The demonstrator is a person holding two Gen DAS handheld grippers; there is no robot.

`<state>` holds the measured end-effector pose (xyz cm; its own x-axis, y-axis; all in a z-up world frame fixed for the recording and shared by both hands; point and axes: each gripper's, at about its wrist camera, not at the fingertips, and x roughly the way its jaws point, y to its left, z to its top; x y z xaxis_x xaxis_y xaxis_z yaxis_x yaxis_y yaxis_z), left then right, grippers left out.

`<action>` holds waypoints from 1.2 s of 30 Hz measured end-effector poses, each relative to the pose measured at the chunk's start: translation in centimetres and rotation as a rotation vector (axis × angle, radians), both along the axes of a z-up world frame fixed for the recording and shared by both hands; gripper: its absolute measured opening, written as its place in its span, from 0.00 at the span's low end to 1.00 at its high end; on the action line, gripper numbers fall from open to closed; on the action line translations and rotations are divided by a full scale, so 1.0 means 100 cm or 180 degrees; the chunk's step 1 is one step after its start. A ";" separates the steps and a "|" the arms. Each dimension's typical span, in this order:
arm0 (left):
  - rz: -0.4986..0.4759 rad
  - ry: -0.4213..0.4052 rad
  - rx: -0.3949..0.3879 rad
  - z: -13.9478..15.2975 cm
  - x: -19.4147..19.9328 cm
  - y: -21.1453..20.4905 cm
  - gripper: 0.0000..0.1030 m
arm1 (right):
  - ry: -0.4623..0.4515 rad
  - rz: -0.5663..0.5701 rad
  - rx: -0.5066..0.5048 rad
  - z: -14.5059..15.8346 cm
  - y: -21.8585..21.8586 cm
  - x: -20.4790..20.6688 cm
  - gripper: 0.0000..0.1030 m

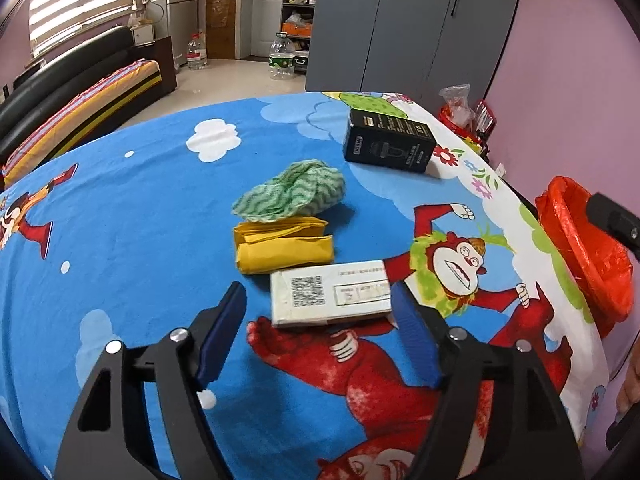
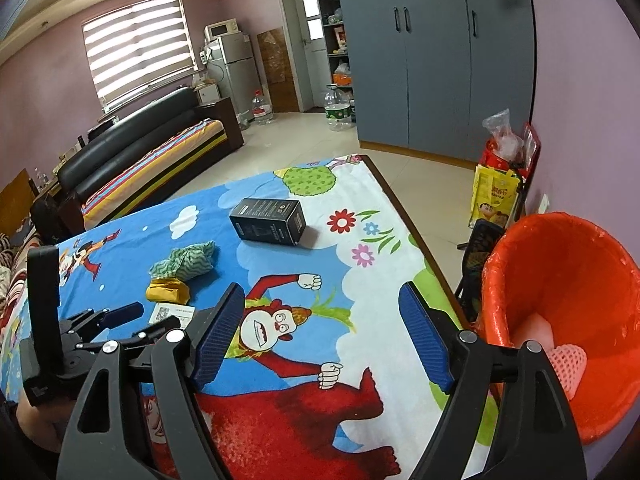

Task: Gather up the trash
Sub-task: 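Grasp the white cardboard box with the left tool and lift it, then grasp the black box with right tool while left tool holds the white box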

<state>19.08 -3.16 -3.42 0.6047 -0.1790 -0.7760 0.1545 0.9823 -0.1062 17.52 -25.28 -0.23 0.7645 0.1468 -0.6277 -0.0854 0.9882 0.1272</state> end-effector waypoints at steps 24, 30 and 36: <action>0.0227 -0.0187 0.0005 0.035 -0.003 0.030 0.65 | 0.0058 0.0170 -0.0127 -0.004 0.046 0.078 0.82; 0.0371 -0.0282 -0.0083 0.049 0.000 0.049 0.65 | 0.0168 -0.0142 -0.0092 -0.014 0.070 0.113 0.82; 0.0464 -0.0293 -0.0132 0.050 0.002 0.063 0.65 | 0.0310 -0.0327 -0.0088 -0.026 0.089 0.143 0.82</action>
